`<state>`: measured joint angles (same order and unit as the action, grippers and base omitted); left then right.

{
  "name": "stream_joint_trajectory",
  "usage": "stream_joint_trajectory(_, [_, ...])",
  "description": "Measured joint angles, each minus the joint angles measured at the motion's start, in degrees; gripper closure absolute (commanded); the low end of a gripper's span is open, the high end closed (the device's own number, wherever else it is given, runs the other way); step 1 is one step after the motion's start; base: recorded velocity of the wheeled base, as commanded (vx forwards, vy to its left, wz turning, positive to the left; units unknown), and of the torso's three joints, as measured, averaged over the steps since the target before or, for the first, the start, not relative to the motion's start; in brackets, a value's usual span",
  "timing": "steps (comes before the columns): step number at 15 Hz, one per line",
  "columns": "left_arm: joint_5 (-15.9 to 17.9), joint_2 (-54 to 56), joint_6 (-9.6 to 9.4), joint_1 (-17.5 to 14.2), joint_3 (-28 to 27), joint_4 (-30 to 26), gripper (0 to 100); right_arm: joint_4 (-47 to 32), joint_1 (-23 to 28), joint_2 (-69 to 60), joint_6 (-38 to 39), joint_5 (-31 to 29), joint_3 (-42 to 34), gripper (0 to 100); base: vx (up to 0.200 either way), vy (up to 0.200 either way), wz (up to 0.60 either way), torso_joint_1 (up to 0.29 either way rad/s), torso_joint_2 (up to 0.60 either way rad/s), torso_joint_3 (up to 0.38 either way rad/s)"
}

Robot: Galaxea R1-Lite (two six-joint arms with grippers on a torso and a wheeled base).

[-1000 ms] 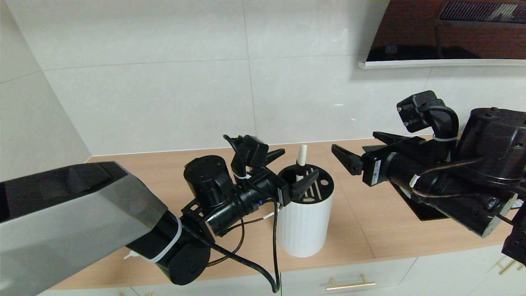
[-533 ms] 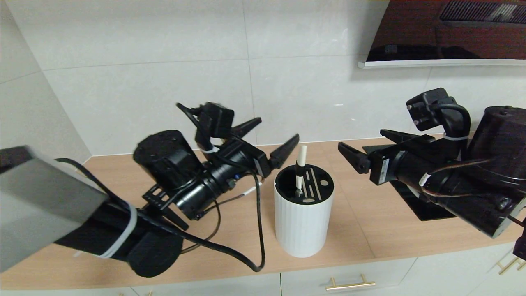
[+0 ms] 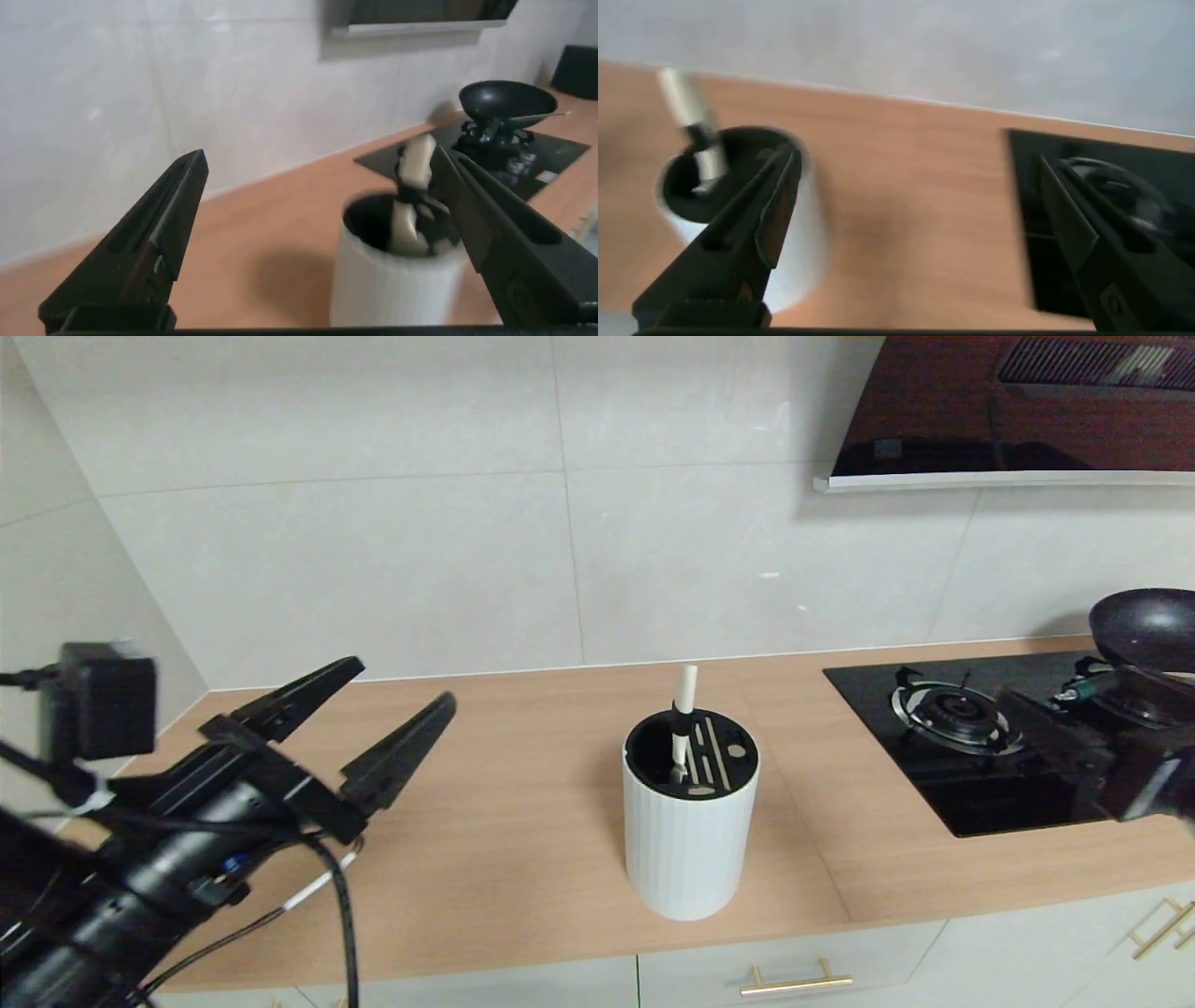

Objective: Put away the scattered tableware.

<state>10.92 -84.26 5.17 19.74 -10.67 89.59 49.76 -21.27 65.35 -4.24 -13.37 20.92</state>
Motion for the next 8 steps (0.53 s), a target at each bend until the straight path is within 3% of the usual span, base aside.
stream_joint_trajectory(2, [-1.3,8.8,1.54,-1.3,6.3,-0.6,0,-4.0,4.5,-9.6,0.0,0.1,-2.8,0,0.0,0.0,0.0,0.0,0.0,0.0])
stream_joint_trajectory(4, [-3.0,18.0,3.54,-2.0,8.9,-5.6,0,-12.1,7.1,-20.3,0.0,0.0,-4.0,0,0.0,0.0,0.0,0.0,0.0,0.0])
stream_joint_trajectory(8, [-3.9,40.0,5.42,-3.7,10.2,-29.6,0,-36.4,11.5,-41.8,-0.7,0.1,-3.1,0,0.0,0.0,0.0,0.0,0.0,0.0])
